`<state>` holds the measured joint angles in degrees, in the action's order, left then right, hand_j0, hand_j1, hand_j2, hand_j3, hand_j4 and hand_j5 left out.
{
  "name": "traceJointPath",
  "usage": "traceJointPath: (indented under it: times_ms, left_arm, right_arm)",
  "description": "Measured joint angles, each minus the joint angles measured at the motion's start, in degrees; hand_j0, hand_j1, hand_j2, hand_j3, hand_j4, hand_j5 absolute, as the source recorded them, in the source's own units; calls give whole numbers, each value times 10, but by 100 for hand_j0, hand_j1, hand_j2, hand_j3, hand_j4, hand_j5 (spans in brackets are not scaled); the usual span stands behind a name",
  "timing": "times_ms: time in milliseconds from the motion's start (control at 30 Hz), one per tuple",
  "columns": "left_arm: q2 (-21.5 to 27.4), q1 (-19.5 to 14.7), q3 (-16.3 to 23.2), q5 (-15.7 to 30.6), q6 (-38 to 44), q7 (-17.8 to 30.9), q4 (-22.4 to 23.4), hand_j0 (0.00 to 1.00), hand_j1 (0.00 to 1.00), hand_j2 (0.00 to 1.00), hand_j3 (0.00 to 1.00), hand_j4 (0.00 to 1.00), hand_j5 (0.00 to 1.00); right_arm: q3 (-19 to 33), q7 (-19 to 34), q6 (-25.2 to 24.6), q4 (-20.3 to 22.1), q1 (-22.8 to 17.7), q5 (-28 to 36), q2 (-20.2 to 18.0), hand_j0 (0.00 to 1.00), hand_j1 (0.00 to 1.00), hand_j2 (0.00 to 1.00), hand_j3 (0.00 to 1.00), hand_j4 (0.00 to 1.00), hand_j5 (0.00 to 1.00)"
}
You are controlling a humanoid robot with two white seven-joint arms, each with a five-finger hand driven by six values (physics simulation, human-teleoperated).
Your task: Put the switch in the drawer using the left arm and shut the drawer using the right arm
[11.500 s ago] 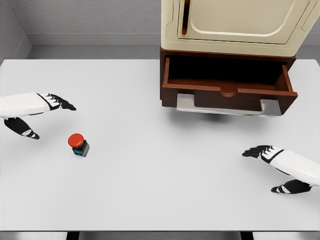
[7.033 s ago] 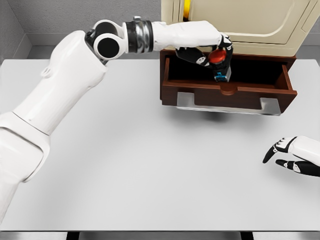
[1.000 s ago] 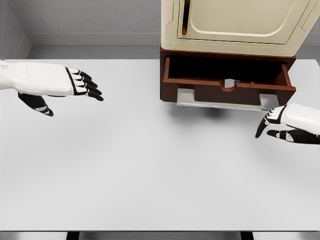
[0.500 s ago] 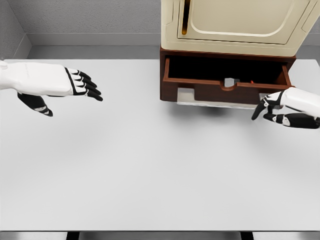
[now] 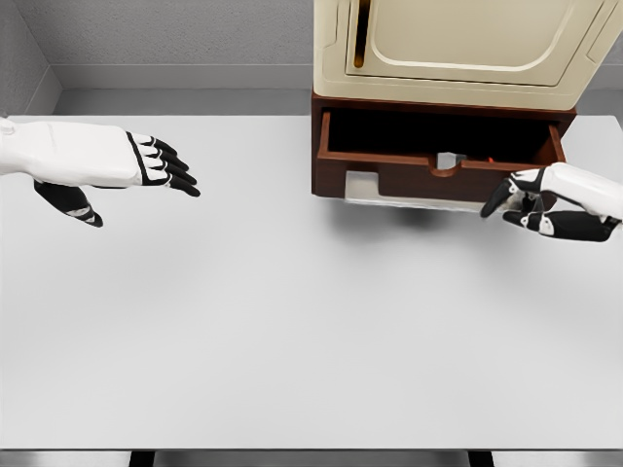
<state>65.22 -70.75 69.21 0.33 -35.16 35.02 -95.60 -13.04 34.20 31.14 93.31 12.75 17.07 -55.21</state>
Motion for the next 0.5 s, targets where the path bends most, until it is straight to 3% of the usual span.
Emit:
traceJointPath:
  times_ms: [333, 400, 467, 500]
  left_arm:
    - [0, 3, -1, 0, 0, 0, 0, 100, 100, 100, 100, 100, 100]
    - [0, 3, -1, 0, 0, 0, 0, 100, 100, 100, 100, 100, 100]
    - [0, 3, -1, 0, 0, 0, 0, 100, 100, 100, 100, 100, 100]
    - [0, 3, -1, 0, 0, 0, 0, 100, 100, 100, 100, 100, 100]
  right_arm:
    - [54, 8, 37, -19, 36, -110, 19, 53, 53, 53, 53, 53, 53]
    - [67, 8, 39, -6, 25, -114, 17, 53, 53, 53, 53, 53, 53]
    - [81, 8, 39, 14, -17, -114, 8, 53, 53, 53, 53, 53, 53]
    - [95, 8, 41, 28, -59, -117, 2, 53, 53, 53, 53, 53, 53]
